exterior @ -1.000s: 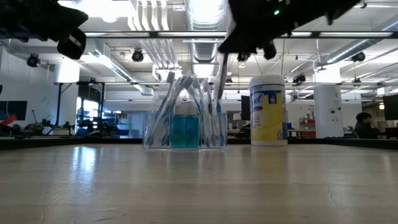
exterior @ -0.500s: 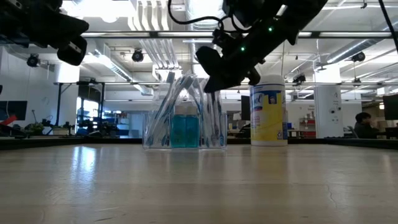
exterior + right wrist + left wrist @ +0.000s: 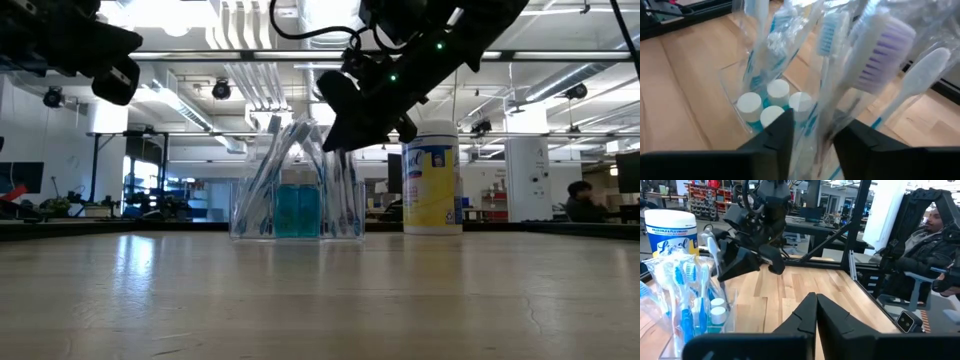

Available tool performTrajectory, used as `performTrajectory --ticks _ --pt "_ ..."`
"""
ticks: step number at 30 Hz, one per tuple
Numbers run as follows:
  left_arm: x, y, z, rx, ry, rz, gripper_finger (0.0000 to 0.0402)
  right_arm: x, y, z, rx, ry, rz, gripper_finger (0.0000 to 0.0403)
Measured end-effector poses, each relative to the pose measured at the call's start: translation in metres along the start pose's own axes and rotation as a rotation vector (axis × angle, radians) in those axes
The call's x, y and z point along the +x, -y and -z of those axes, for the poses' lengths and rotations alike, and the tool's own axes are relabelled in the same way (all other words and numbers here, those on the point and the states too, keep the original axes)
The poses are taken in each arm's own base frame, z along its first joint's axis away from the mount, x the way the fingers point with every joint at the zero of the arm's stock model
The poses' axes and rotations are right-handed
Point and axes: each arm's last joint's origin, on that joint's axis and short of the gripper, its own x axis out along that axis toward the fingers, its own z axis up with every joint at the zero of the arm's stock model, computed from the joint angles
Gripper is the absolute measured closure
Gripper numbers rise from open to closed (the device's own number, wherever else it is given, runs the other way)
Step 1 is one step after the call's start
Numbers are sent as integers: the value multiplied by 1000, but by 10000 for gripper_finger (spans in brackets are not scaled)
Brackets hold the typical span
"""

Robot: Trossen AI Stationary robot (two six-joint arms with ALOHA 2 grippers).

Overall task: Pick & Place toothbrushing station
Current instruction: Put the purple toothbrush into the transparent organizer, then return to Home Position

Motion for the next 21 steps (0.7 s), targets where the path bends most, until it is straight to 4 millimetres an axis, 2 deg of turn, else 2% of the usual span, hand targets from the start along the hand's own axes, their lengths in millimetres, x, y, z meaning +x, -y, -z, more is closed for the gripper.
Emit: performTrajectory --ticks 5,9,15,21 --pt "0 0 0 -8 2 0 376 -4 1 -5 5 13 -1 226" --pt "0 0 0 -8 4 1 376 -15 5 -15 1 47 27 197" --pt "-1 0 -2 11 17 -14 388 -40 13 -30 -42 84 11 187" --pt "-6 -1 -12 92 68 -97 397 -73 20 -30 -135 158 -42 195"
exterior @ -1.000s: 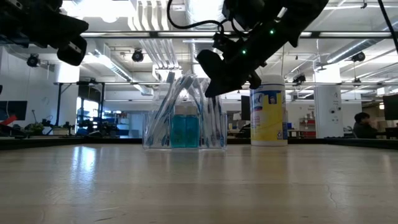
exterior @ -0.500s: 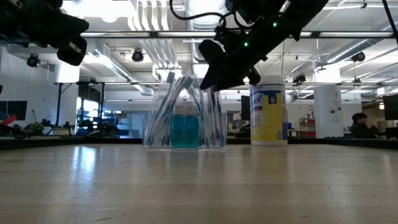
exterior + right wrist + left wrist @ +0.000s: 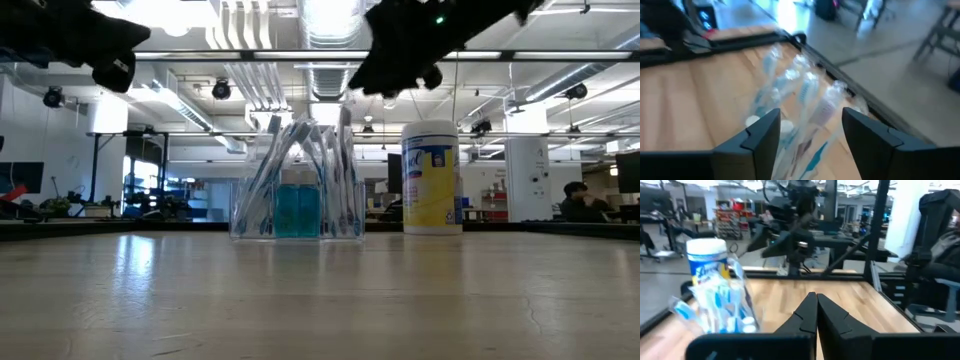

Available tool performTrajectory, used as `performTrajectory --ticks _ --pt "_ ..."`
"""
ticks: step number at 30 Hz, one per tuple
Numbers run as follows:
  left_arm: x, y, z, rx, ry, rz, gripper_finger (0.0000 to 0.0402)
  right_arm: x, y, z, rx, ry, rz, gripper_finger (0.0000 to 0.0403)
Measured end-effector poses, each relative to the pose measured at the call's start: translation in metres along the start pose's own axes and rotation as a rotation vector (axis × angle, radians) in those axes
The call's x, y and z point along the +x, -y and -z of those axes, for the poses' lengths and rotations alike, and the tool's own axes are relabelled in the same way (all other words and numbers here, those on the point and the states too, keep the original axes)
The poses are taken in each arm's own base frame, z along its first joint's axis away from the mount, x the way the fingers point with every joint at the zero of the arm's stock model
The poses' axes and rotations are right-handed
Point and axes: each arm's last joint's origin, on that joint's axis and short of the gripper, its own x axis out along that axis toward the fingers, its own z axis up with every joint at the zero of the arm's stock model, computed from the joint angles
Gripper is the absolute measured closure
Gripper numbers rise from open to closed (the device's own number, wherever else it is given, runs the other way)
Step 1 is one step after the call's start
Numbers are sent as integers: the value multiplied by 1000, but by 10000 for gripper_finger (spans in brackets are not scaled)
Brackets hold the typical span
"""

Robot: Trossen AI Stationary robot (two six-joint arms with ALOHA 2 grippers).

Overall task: Pick & Place toothbrushing station
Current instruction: Return to Home Position

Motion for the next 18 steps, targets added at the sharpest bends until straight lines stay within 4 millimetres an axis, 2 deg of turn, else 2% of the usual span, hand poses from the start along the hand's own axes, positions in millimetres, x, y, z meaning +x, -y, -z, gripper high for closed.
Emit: performTrajectory --ticks 5,8,11,16,18 --pt "-5 0 -9 43 32 0 396 -34 6 7 -40 124 -164 228" --pt "-9 0 -14 79 39 1 396 -53 16 16 12 211 -284 262" --pt "-15 -1 -22 65 55 -11 399 -68 30 30 108 269 -342 306" --pt "-28 -2 -29 49 71 -12 399 -88 47 56 161 367 -445 380" --pt "-30 -2 -27 66 83 -12 399 -95 53 66 190 408 -462 389"
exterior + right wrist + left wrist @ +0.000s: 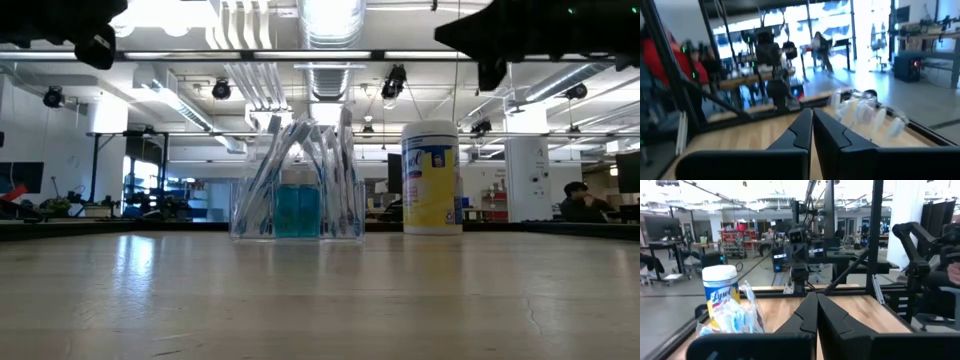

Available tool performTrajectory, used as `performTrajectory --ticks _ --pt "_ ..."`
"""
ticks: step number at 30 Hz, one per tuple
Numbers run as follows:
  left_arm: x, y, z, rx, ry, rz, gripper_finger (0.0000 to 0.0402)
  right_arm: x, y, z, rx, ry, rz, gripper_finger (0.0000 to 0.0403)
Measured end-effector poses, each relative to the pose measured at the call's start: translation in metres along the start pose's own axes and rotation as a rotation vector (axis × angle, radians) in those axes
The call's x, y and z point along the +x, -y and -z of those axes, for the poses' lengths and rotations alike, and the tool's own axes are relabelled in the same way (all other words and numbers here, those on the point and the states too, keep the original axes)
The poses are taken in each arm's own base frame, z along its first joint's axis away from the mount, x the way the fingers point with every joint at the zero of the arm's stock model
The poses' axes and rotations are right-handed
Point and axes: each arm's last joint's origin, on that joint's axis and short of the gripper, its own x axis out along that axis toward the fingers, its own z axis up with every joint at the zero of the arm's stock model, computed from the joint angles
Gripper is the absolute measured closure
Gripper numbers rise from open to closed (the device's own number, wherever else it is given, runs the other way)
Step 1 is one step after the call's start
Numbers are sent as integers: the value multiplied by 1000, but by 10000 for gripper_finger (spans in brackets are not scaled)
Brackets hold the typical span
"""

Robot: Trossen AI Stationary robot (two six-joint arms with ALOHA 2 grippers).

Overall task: Pick & Place toothbrushing station
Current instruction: Return to Home Position

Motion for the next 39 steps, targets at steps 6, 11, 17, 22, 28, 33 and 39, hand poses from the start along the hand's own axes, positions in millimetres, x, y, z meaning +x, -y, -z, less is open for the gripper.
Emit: performTrajectory --ticks 6,11,17,22,28,33,39 --pt "0 0 14 40 -7 3 400 -26 8 12 26 91 -27 394" --pt "0 0 13 50 0 2 400 -43 14 10 8 153 -48 394" --pt "-3 0 6 49 16 3 401 -63 20 9 20 122 -41 394" --pt "0 0 14 57 -8 5 401 -74 23 10 38 102 -27 395" --pt "8 3 34 51 -6 36 401 -80 27 22 25 104 -26 395" --pt "14 6 48 60 26 102 401 -81 30 39 32 60 -21 395" --pt "17 6 66 54 -17 105 400 -82 30 38 15 67 -22 395"
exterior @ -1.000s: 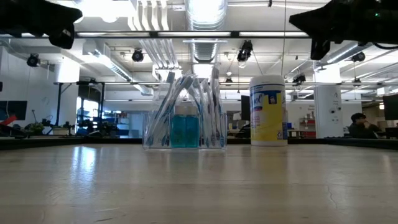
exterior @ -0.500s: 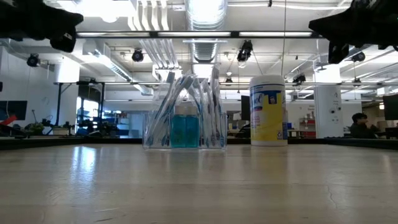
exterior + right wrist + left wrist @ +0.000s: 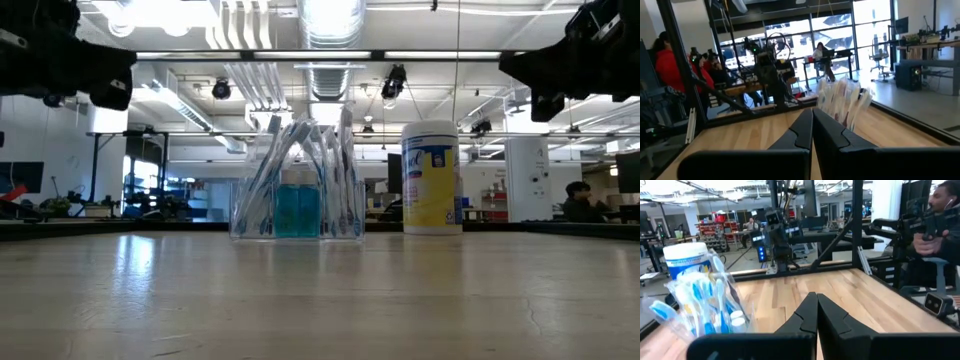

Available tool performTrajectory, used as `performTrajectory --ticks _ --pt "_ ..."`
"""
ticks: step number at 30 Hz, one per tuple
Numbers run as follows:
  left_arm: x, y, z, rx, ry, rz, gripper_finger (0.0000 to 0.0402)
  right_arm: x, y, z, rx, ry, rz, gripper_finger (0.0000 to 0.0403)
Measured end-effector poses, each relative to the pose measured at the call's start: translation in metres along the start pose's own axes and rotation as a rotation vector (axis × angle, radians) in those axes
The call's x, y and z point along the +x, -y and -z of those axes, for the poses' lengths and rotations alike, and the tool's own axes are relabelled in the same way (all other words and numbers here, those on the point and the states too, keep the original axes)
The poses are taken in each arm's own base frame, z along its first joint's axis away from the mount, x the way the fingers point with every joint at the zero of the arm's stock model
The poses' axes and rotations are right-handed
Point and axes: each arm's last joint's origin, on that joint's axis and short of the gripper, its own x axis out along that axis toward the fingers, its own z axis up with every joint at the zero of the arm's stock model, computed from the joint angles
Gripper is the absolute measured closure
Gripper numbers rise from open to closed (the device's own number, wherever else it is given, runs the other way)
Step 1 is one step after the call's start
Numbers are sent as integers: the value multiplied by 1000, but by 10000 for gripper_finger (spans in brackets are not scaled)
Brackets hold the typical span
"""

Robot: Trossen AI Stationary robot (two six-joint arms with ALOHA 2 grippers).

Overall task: Pick & Place toothbrushing station
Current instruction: Return to Home Position

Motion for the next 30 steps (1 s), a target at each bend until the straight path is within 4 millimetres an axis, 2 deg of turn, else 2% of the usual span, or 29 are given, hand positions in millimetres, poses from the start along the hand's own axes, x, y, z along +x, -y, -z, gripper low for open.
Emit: performTrajectory --ticks 4,16,25,30 --pt "2 1 12 -1 -15 0 400 -1 0 -1 -13 9 -2 395" --pt "3 -1 12 -22 -12 -72 386 -1 0 0 -27 3 -3 394" --pt "2 -1 14 -46 -25 -71 394 -1 0 0 -27 2 -3 394" --pt "3 -1 14 -46 -26 -71 386 -1 0 0 -27 2 -3 394"
